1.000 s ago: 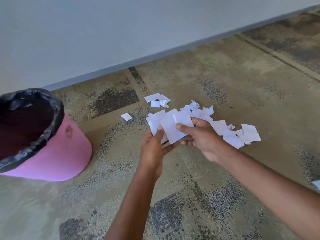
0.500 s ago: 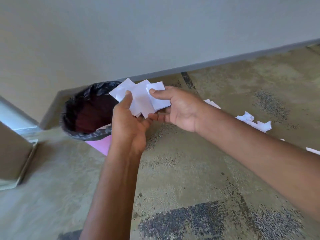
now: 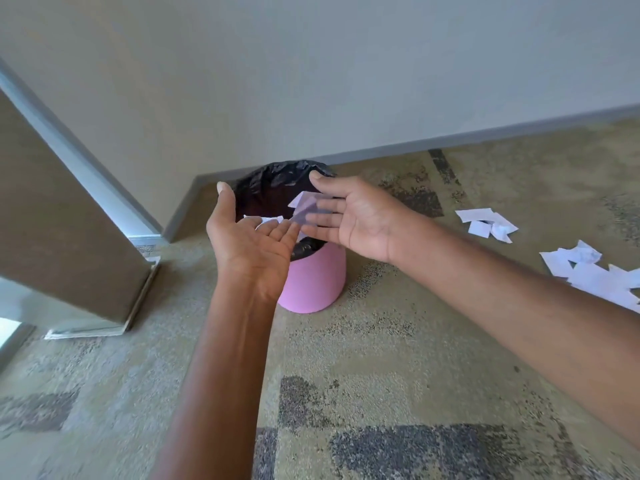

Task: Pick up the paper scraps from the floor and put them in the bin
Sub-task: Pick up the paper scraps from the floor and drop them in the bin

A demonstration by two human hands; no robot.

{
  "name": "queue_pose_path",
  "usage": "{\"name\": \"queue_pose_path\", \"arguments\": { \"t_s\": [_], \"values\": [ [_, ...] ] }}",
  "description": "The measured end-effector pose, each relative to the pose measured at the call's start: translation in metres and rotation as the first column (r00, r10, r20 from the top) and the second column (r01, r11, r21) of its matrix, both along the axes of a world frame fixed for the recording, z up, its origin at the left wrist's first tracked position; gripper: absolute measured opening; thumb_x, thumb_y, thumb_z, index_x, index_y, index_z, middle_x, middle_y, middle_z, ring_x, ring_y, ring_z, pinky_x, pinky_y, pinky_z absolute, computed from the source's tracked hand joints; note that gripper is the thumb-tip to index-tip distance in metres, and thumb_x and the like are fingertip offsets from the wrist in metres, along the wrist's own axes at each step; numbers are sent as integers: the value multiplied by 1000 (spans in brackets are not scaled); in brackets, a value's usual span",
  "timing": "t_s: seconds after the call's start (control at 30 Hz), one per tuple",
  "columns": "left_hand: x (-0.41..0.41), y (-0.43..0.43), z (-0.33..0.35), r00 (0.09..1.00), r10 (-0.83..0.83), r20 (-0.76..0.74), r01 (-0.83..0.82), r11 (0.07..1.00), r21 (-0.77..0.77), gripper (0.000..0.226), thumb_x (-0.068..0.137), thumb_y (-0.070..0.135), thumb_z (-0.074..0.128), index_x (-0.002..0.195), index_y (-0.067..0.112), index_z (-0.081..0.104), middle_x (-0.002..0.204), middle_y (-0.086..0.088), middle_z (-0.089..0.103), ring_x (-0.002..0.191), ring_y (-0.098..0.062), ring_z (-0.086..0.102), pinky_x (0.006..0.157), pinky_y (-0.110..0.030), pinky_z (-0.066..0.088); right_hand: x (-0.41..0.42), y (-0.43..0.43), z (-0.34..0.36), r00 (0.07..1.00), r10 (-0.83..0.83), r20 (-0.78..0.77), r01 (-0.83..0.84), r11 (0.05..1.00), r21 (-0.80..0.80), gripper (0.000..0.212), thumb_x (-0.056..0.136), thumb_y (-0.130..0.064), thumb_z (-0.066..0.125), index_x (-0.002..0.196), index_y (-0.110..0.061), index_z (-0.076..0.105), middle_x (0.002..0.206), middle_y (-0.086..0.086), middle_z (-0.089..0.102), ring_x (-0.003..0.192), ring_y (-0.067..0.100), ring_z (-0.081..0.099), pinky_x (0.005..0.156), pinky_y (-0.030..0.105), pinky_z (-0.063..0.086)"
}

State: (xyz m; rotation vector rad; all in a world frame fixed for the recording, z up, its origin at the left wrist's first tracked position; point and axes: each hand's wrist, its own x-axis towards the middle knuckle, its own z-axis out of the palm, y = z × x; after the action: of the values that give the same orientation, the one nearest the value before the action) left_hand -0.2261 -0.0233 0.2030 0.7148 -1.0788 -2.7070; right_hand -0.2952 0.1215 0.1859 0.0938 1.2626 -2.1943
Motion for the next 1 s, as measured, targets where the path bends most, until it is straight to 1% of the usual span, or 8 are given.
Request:
{"name": "queue_pose_path", "arguments": {
  "t_s": [0.1,0.23,0.3,0.4,0.6,0.83,0.9,1.0],
  "values": [
    [1,9,4,1000,23,1,-23,999,-35,103,102,60,56,166,-5,8,169,-35,21,154,-50,33,124,-55,39,5,5,1,999,-35,-4,35,999,-11,68,93,-26,84,149,-7,52,145,25,52,121,42,68,85,47,67],
    [-6,41,6,1000,-11,-26,7,989,-145,72,104,55,58,152,2,48,143,-25,62,127,-39,67,110,-50,55,15,33,-4,997,-70,-24,69,997,-13,46,98,-23,78,135,-4,61,132,19,61,92,28,75,89,47,66],
    [-11,66,5,997,-74,-39,66,981,-183,59,104,51,58,140,5,60,132,-20,71,118,-34,74,107,-47,58,18,54,-11,996,-80,-30,80,997,-13,34,100,-23,74,126,-4,65,119,17,61,81,23,72,87,45,67],
    [-20,113,-3,980,-196,-23,187,960,-206,53,104,48,60,135,5,64,127,-18,75,115,-32,76,106,-46,59,21,101,-26,988,-155,-14,155,988,7,30,102,-22,72,125,-3,68,111,16,60,82,22,72,88,45,66],
    [-46,206,-45,916,-386,108,400,876,-270,47,105,46,61,129,7,65,125,-15,74,116,-31,74,105,-45,59,27,211,-62,893,-441,90,432,896,103,23,101,-20,74,116,-5,66,112,18,60,78,26,72,74,41,65],
    [-81,287,-131,794,-515,322,607,684,-403,32,102,44,67,112,13,70,113,-8,72,105,-25,72,96,-43,62,49,349,-111,733,-660,166,624,749,225,9,103,-19,69,107,-11,67,108,13,65,83,24,70,65,33,62],
    [-88,303,-154,755,-530,386,655,595,-466,33,102,41,69,113,10,71,109,-7,71,100,-23,69,95,-44,60,54,383,-125,690,-701,183,656,711,252,11,104,-20,69,109,-11,67,108,12,66,83,23,70,61,30,62],
    [-98,317,-183,714,-560,420,684,431,-588,25,99,37,73,104,13,70,98,-6,65,92,-22,61,83,-41,55,59,421,-148,629,-754,188,689,653,314,15,102,-20,71,111,-10,68,112,13,67,83,23,71,64,31,60]
  ]
}}
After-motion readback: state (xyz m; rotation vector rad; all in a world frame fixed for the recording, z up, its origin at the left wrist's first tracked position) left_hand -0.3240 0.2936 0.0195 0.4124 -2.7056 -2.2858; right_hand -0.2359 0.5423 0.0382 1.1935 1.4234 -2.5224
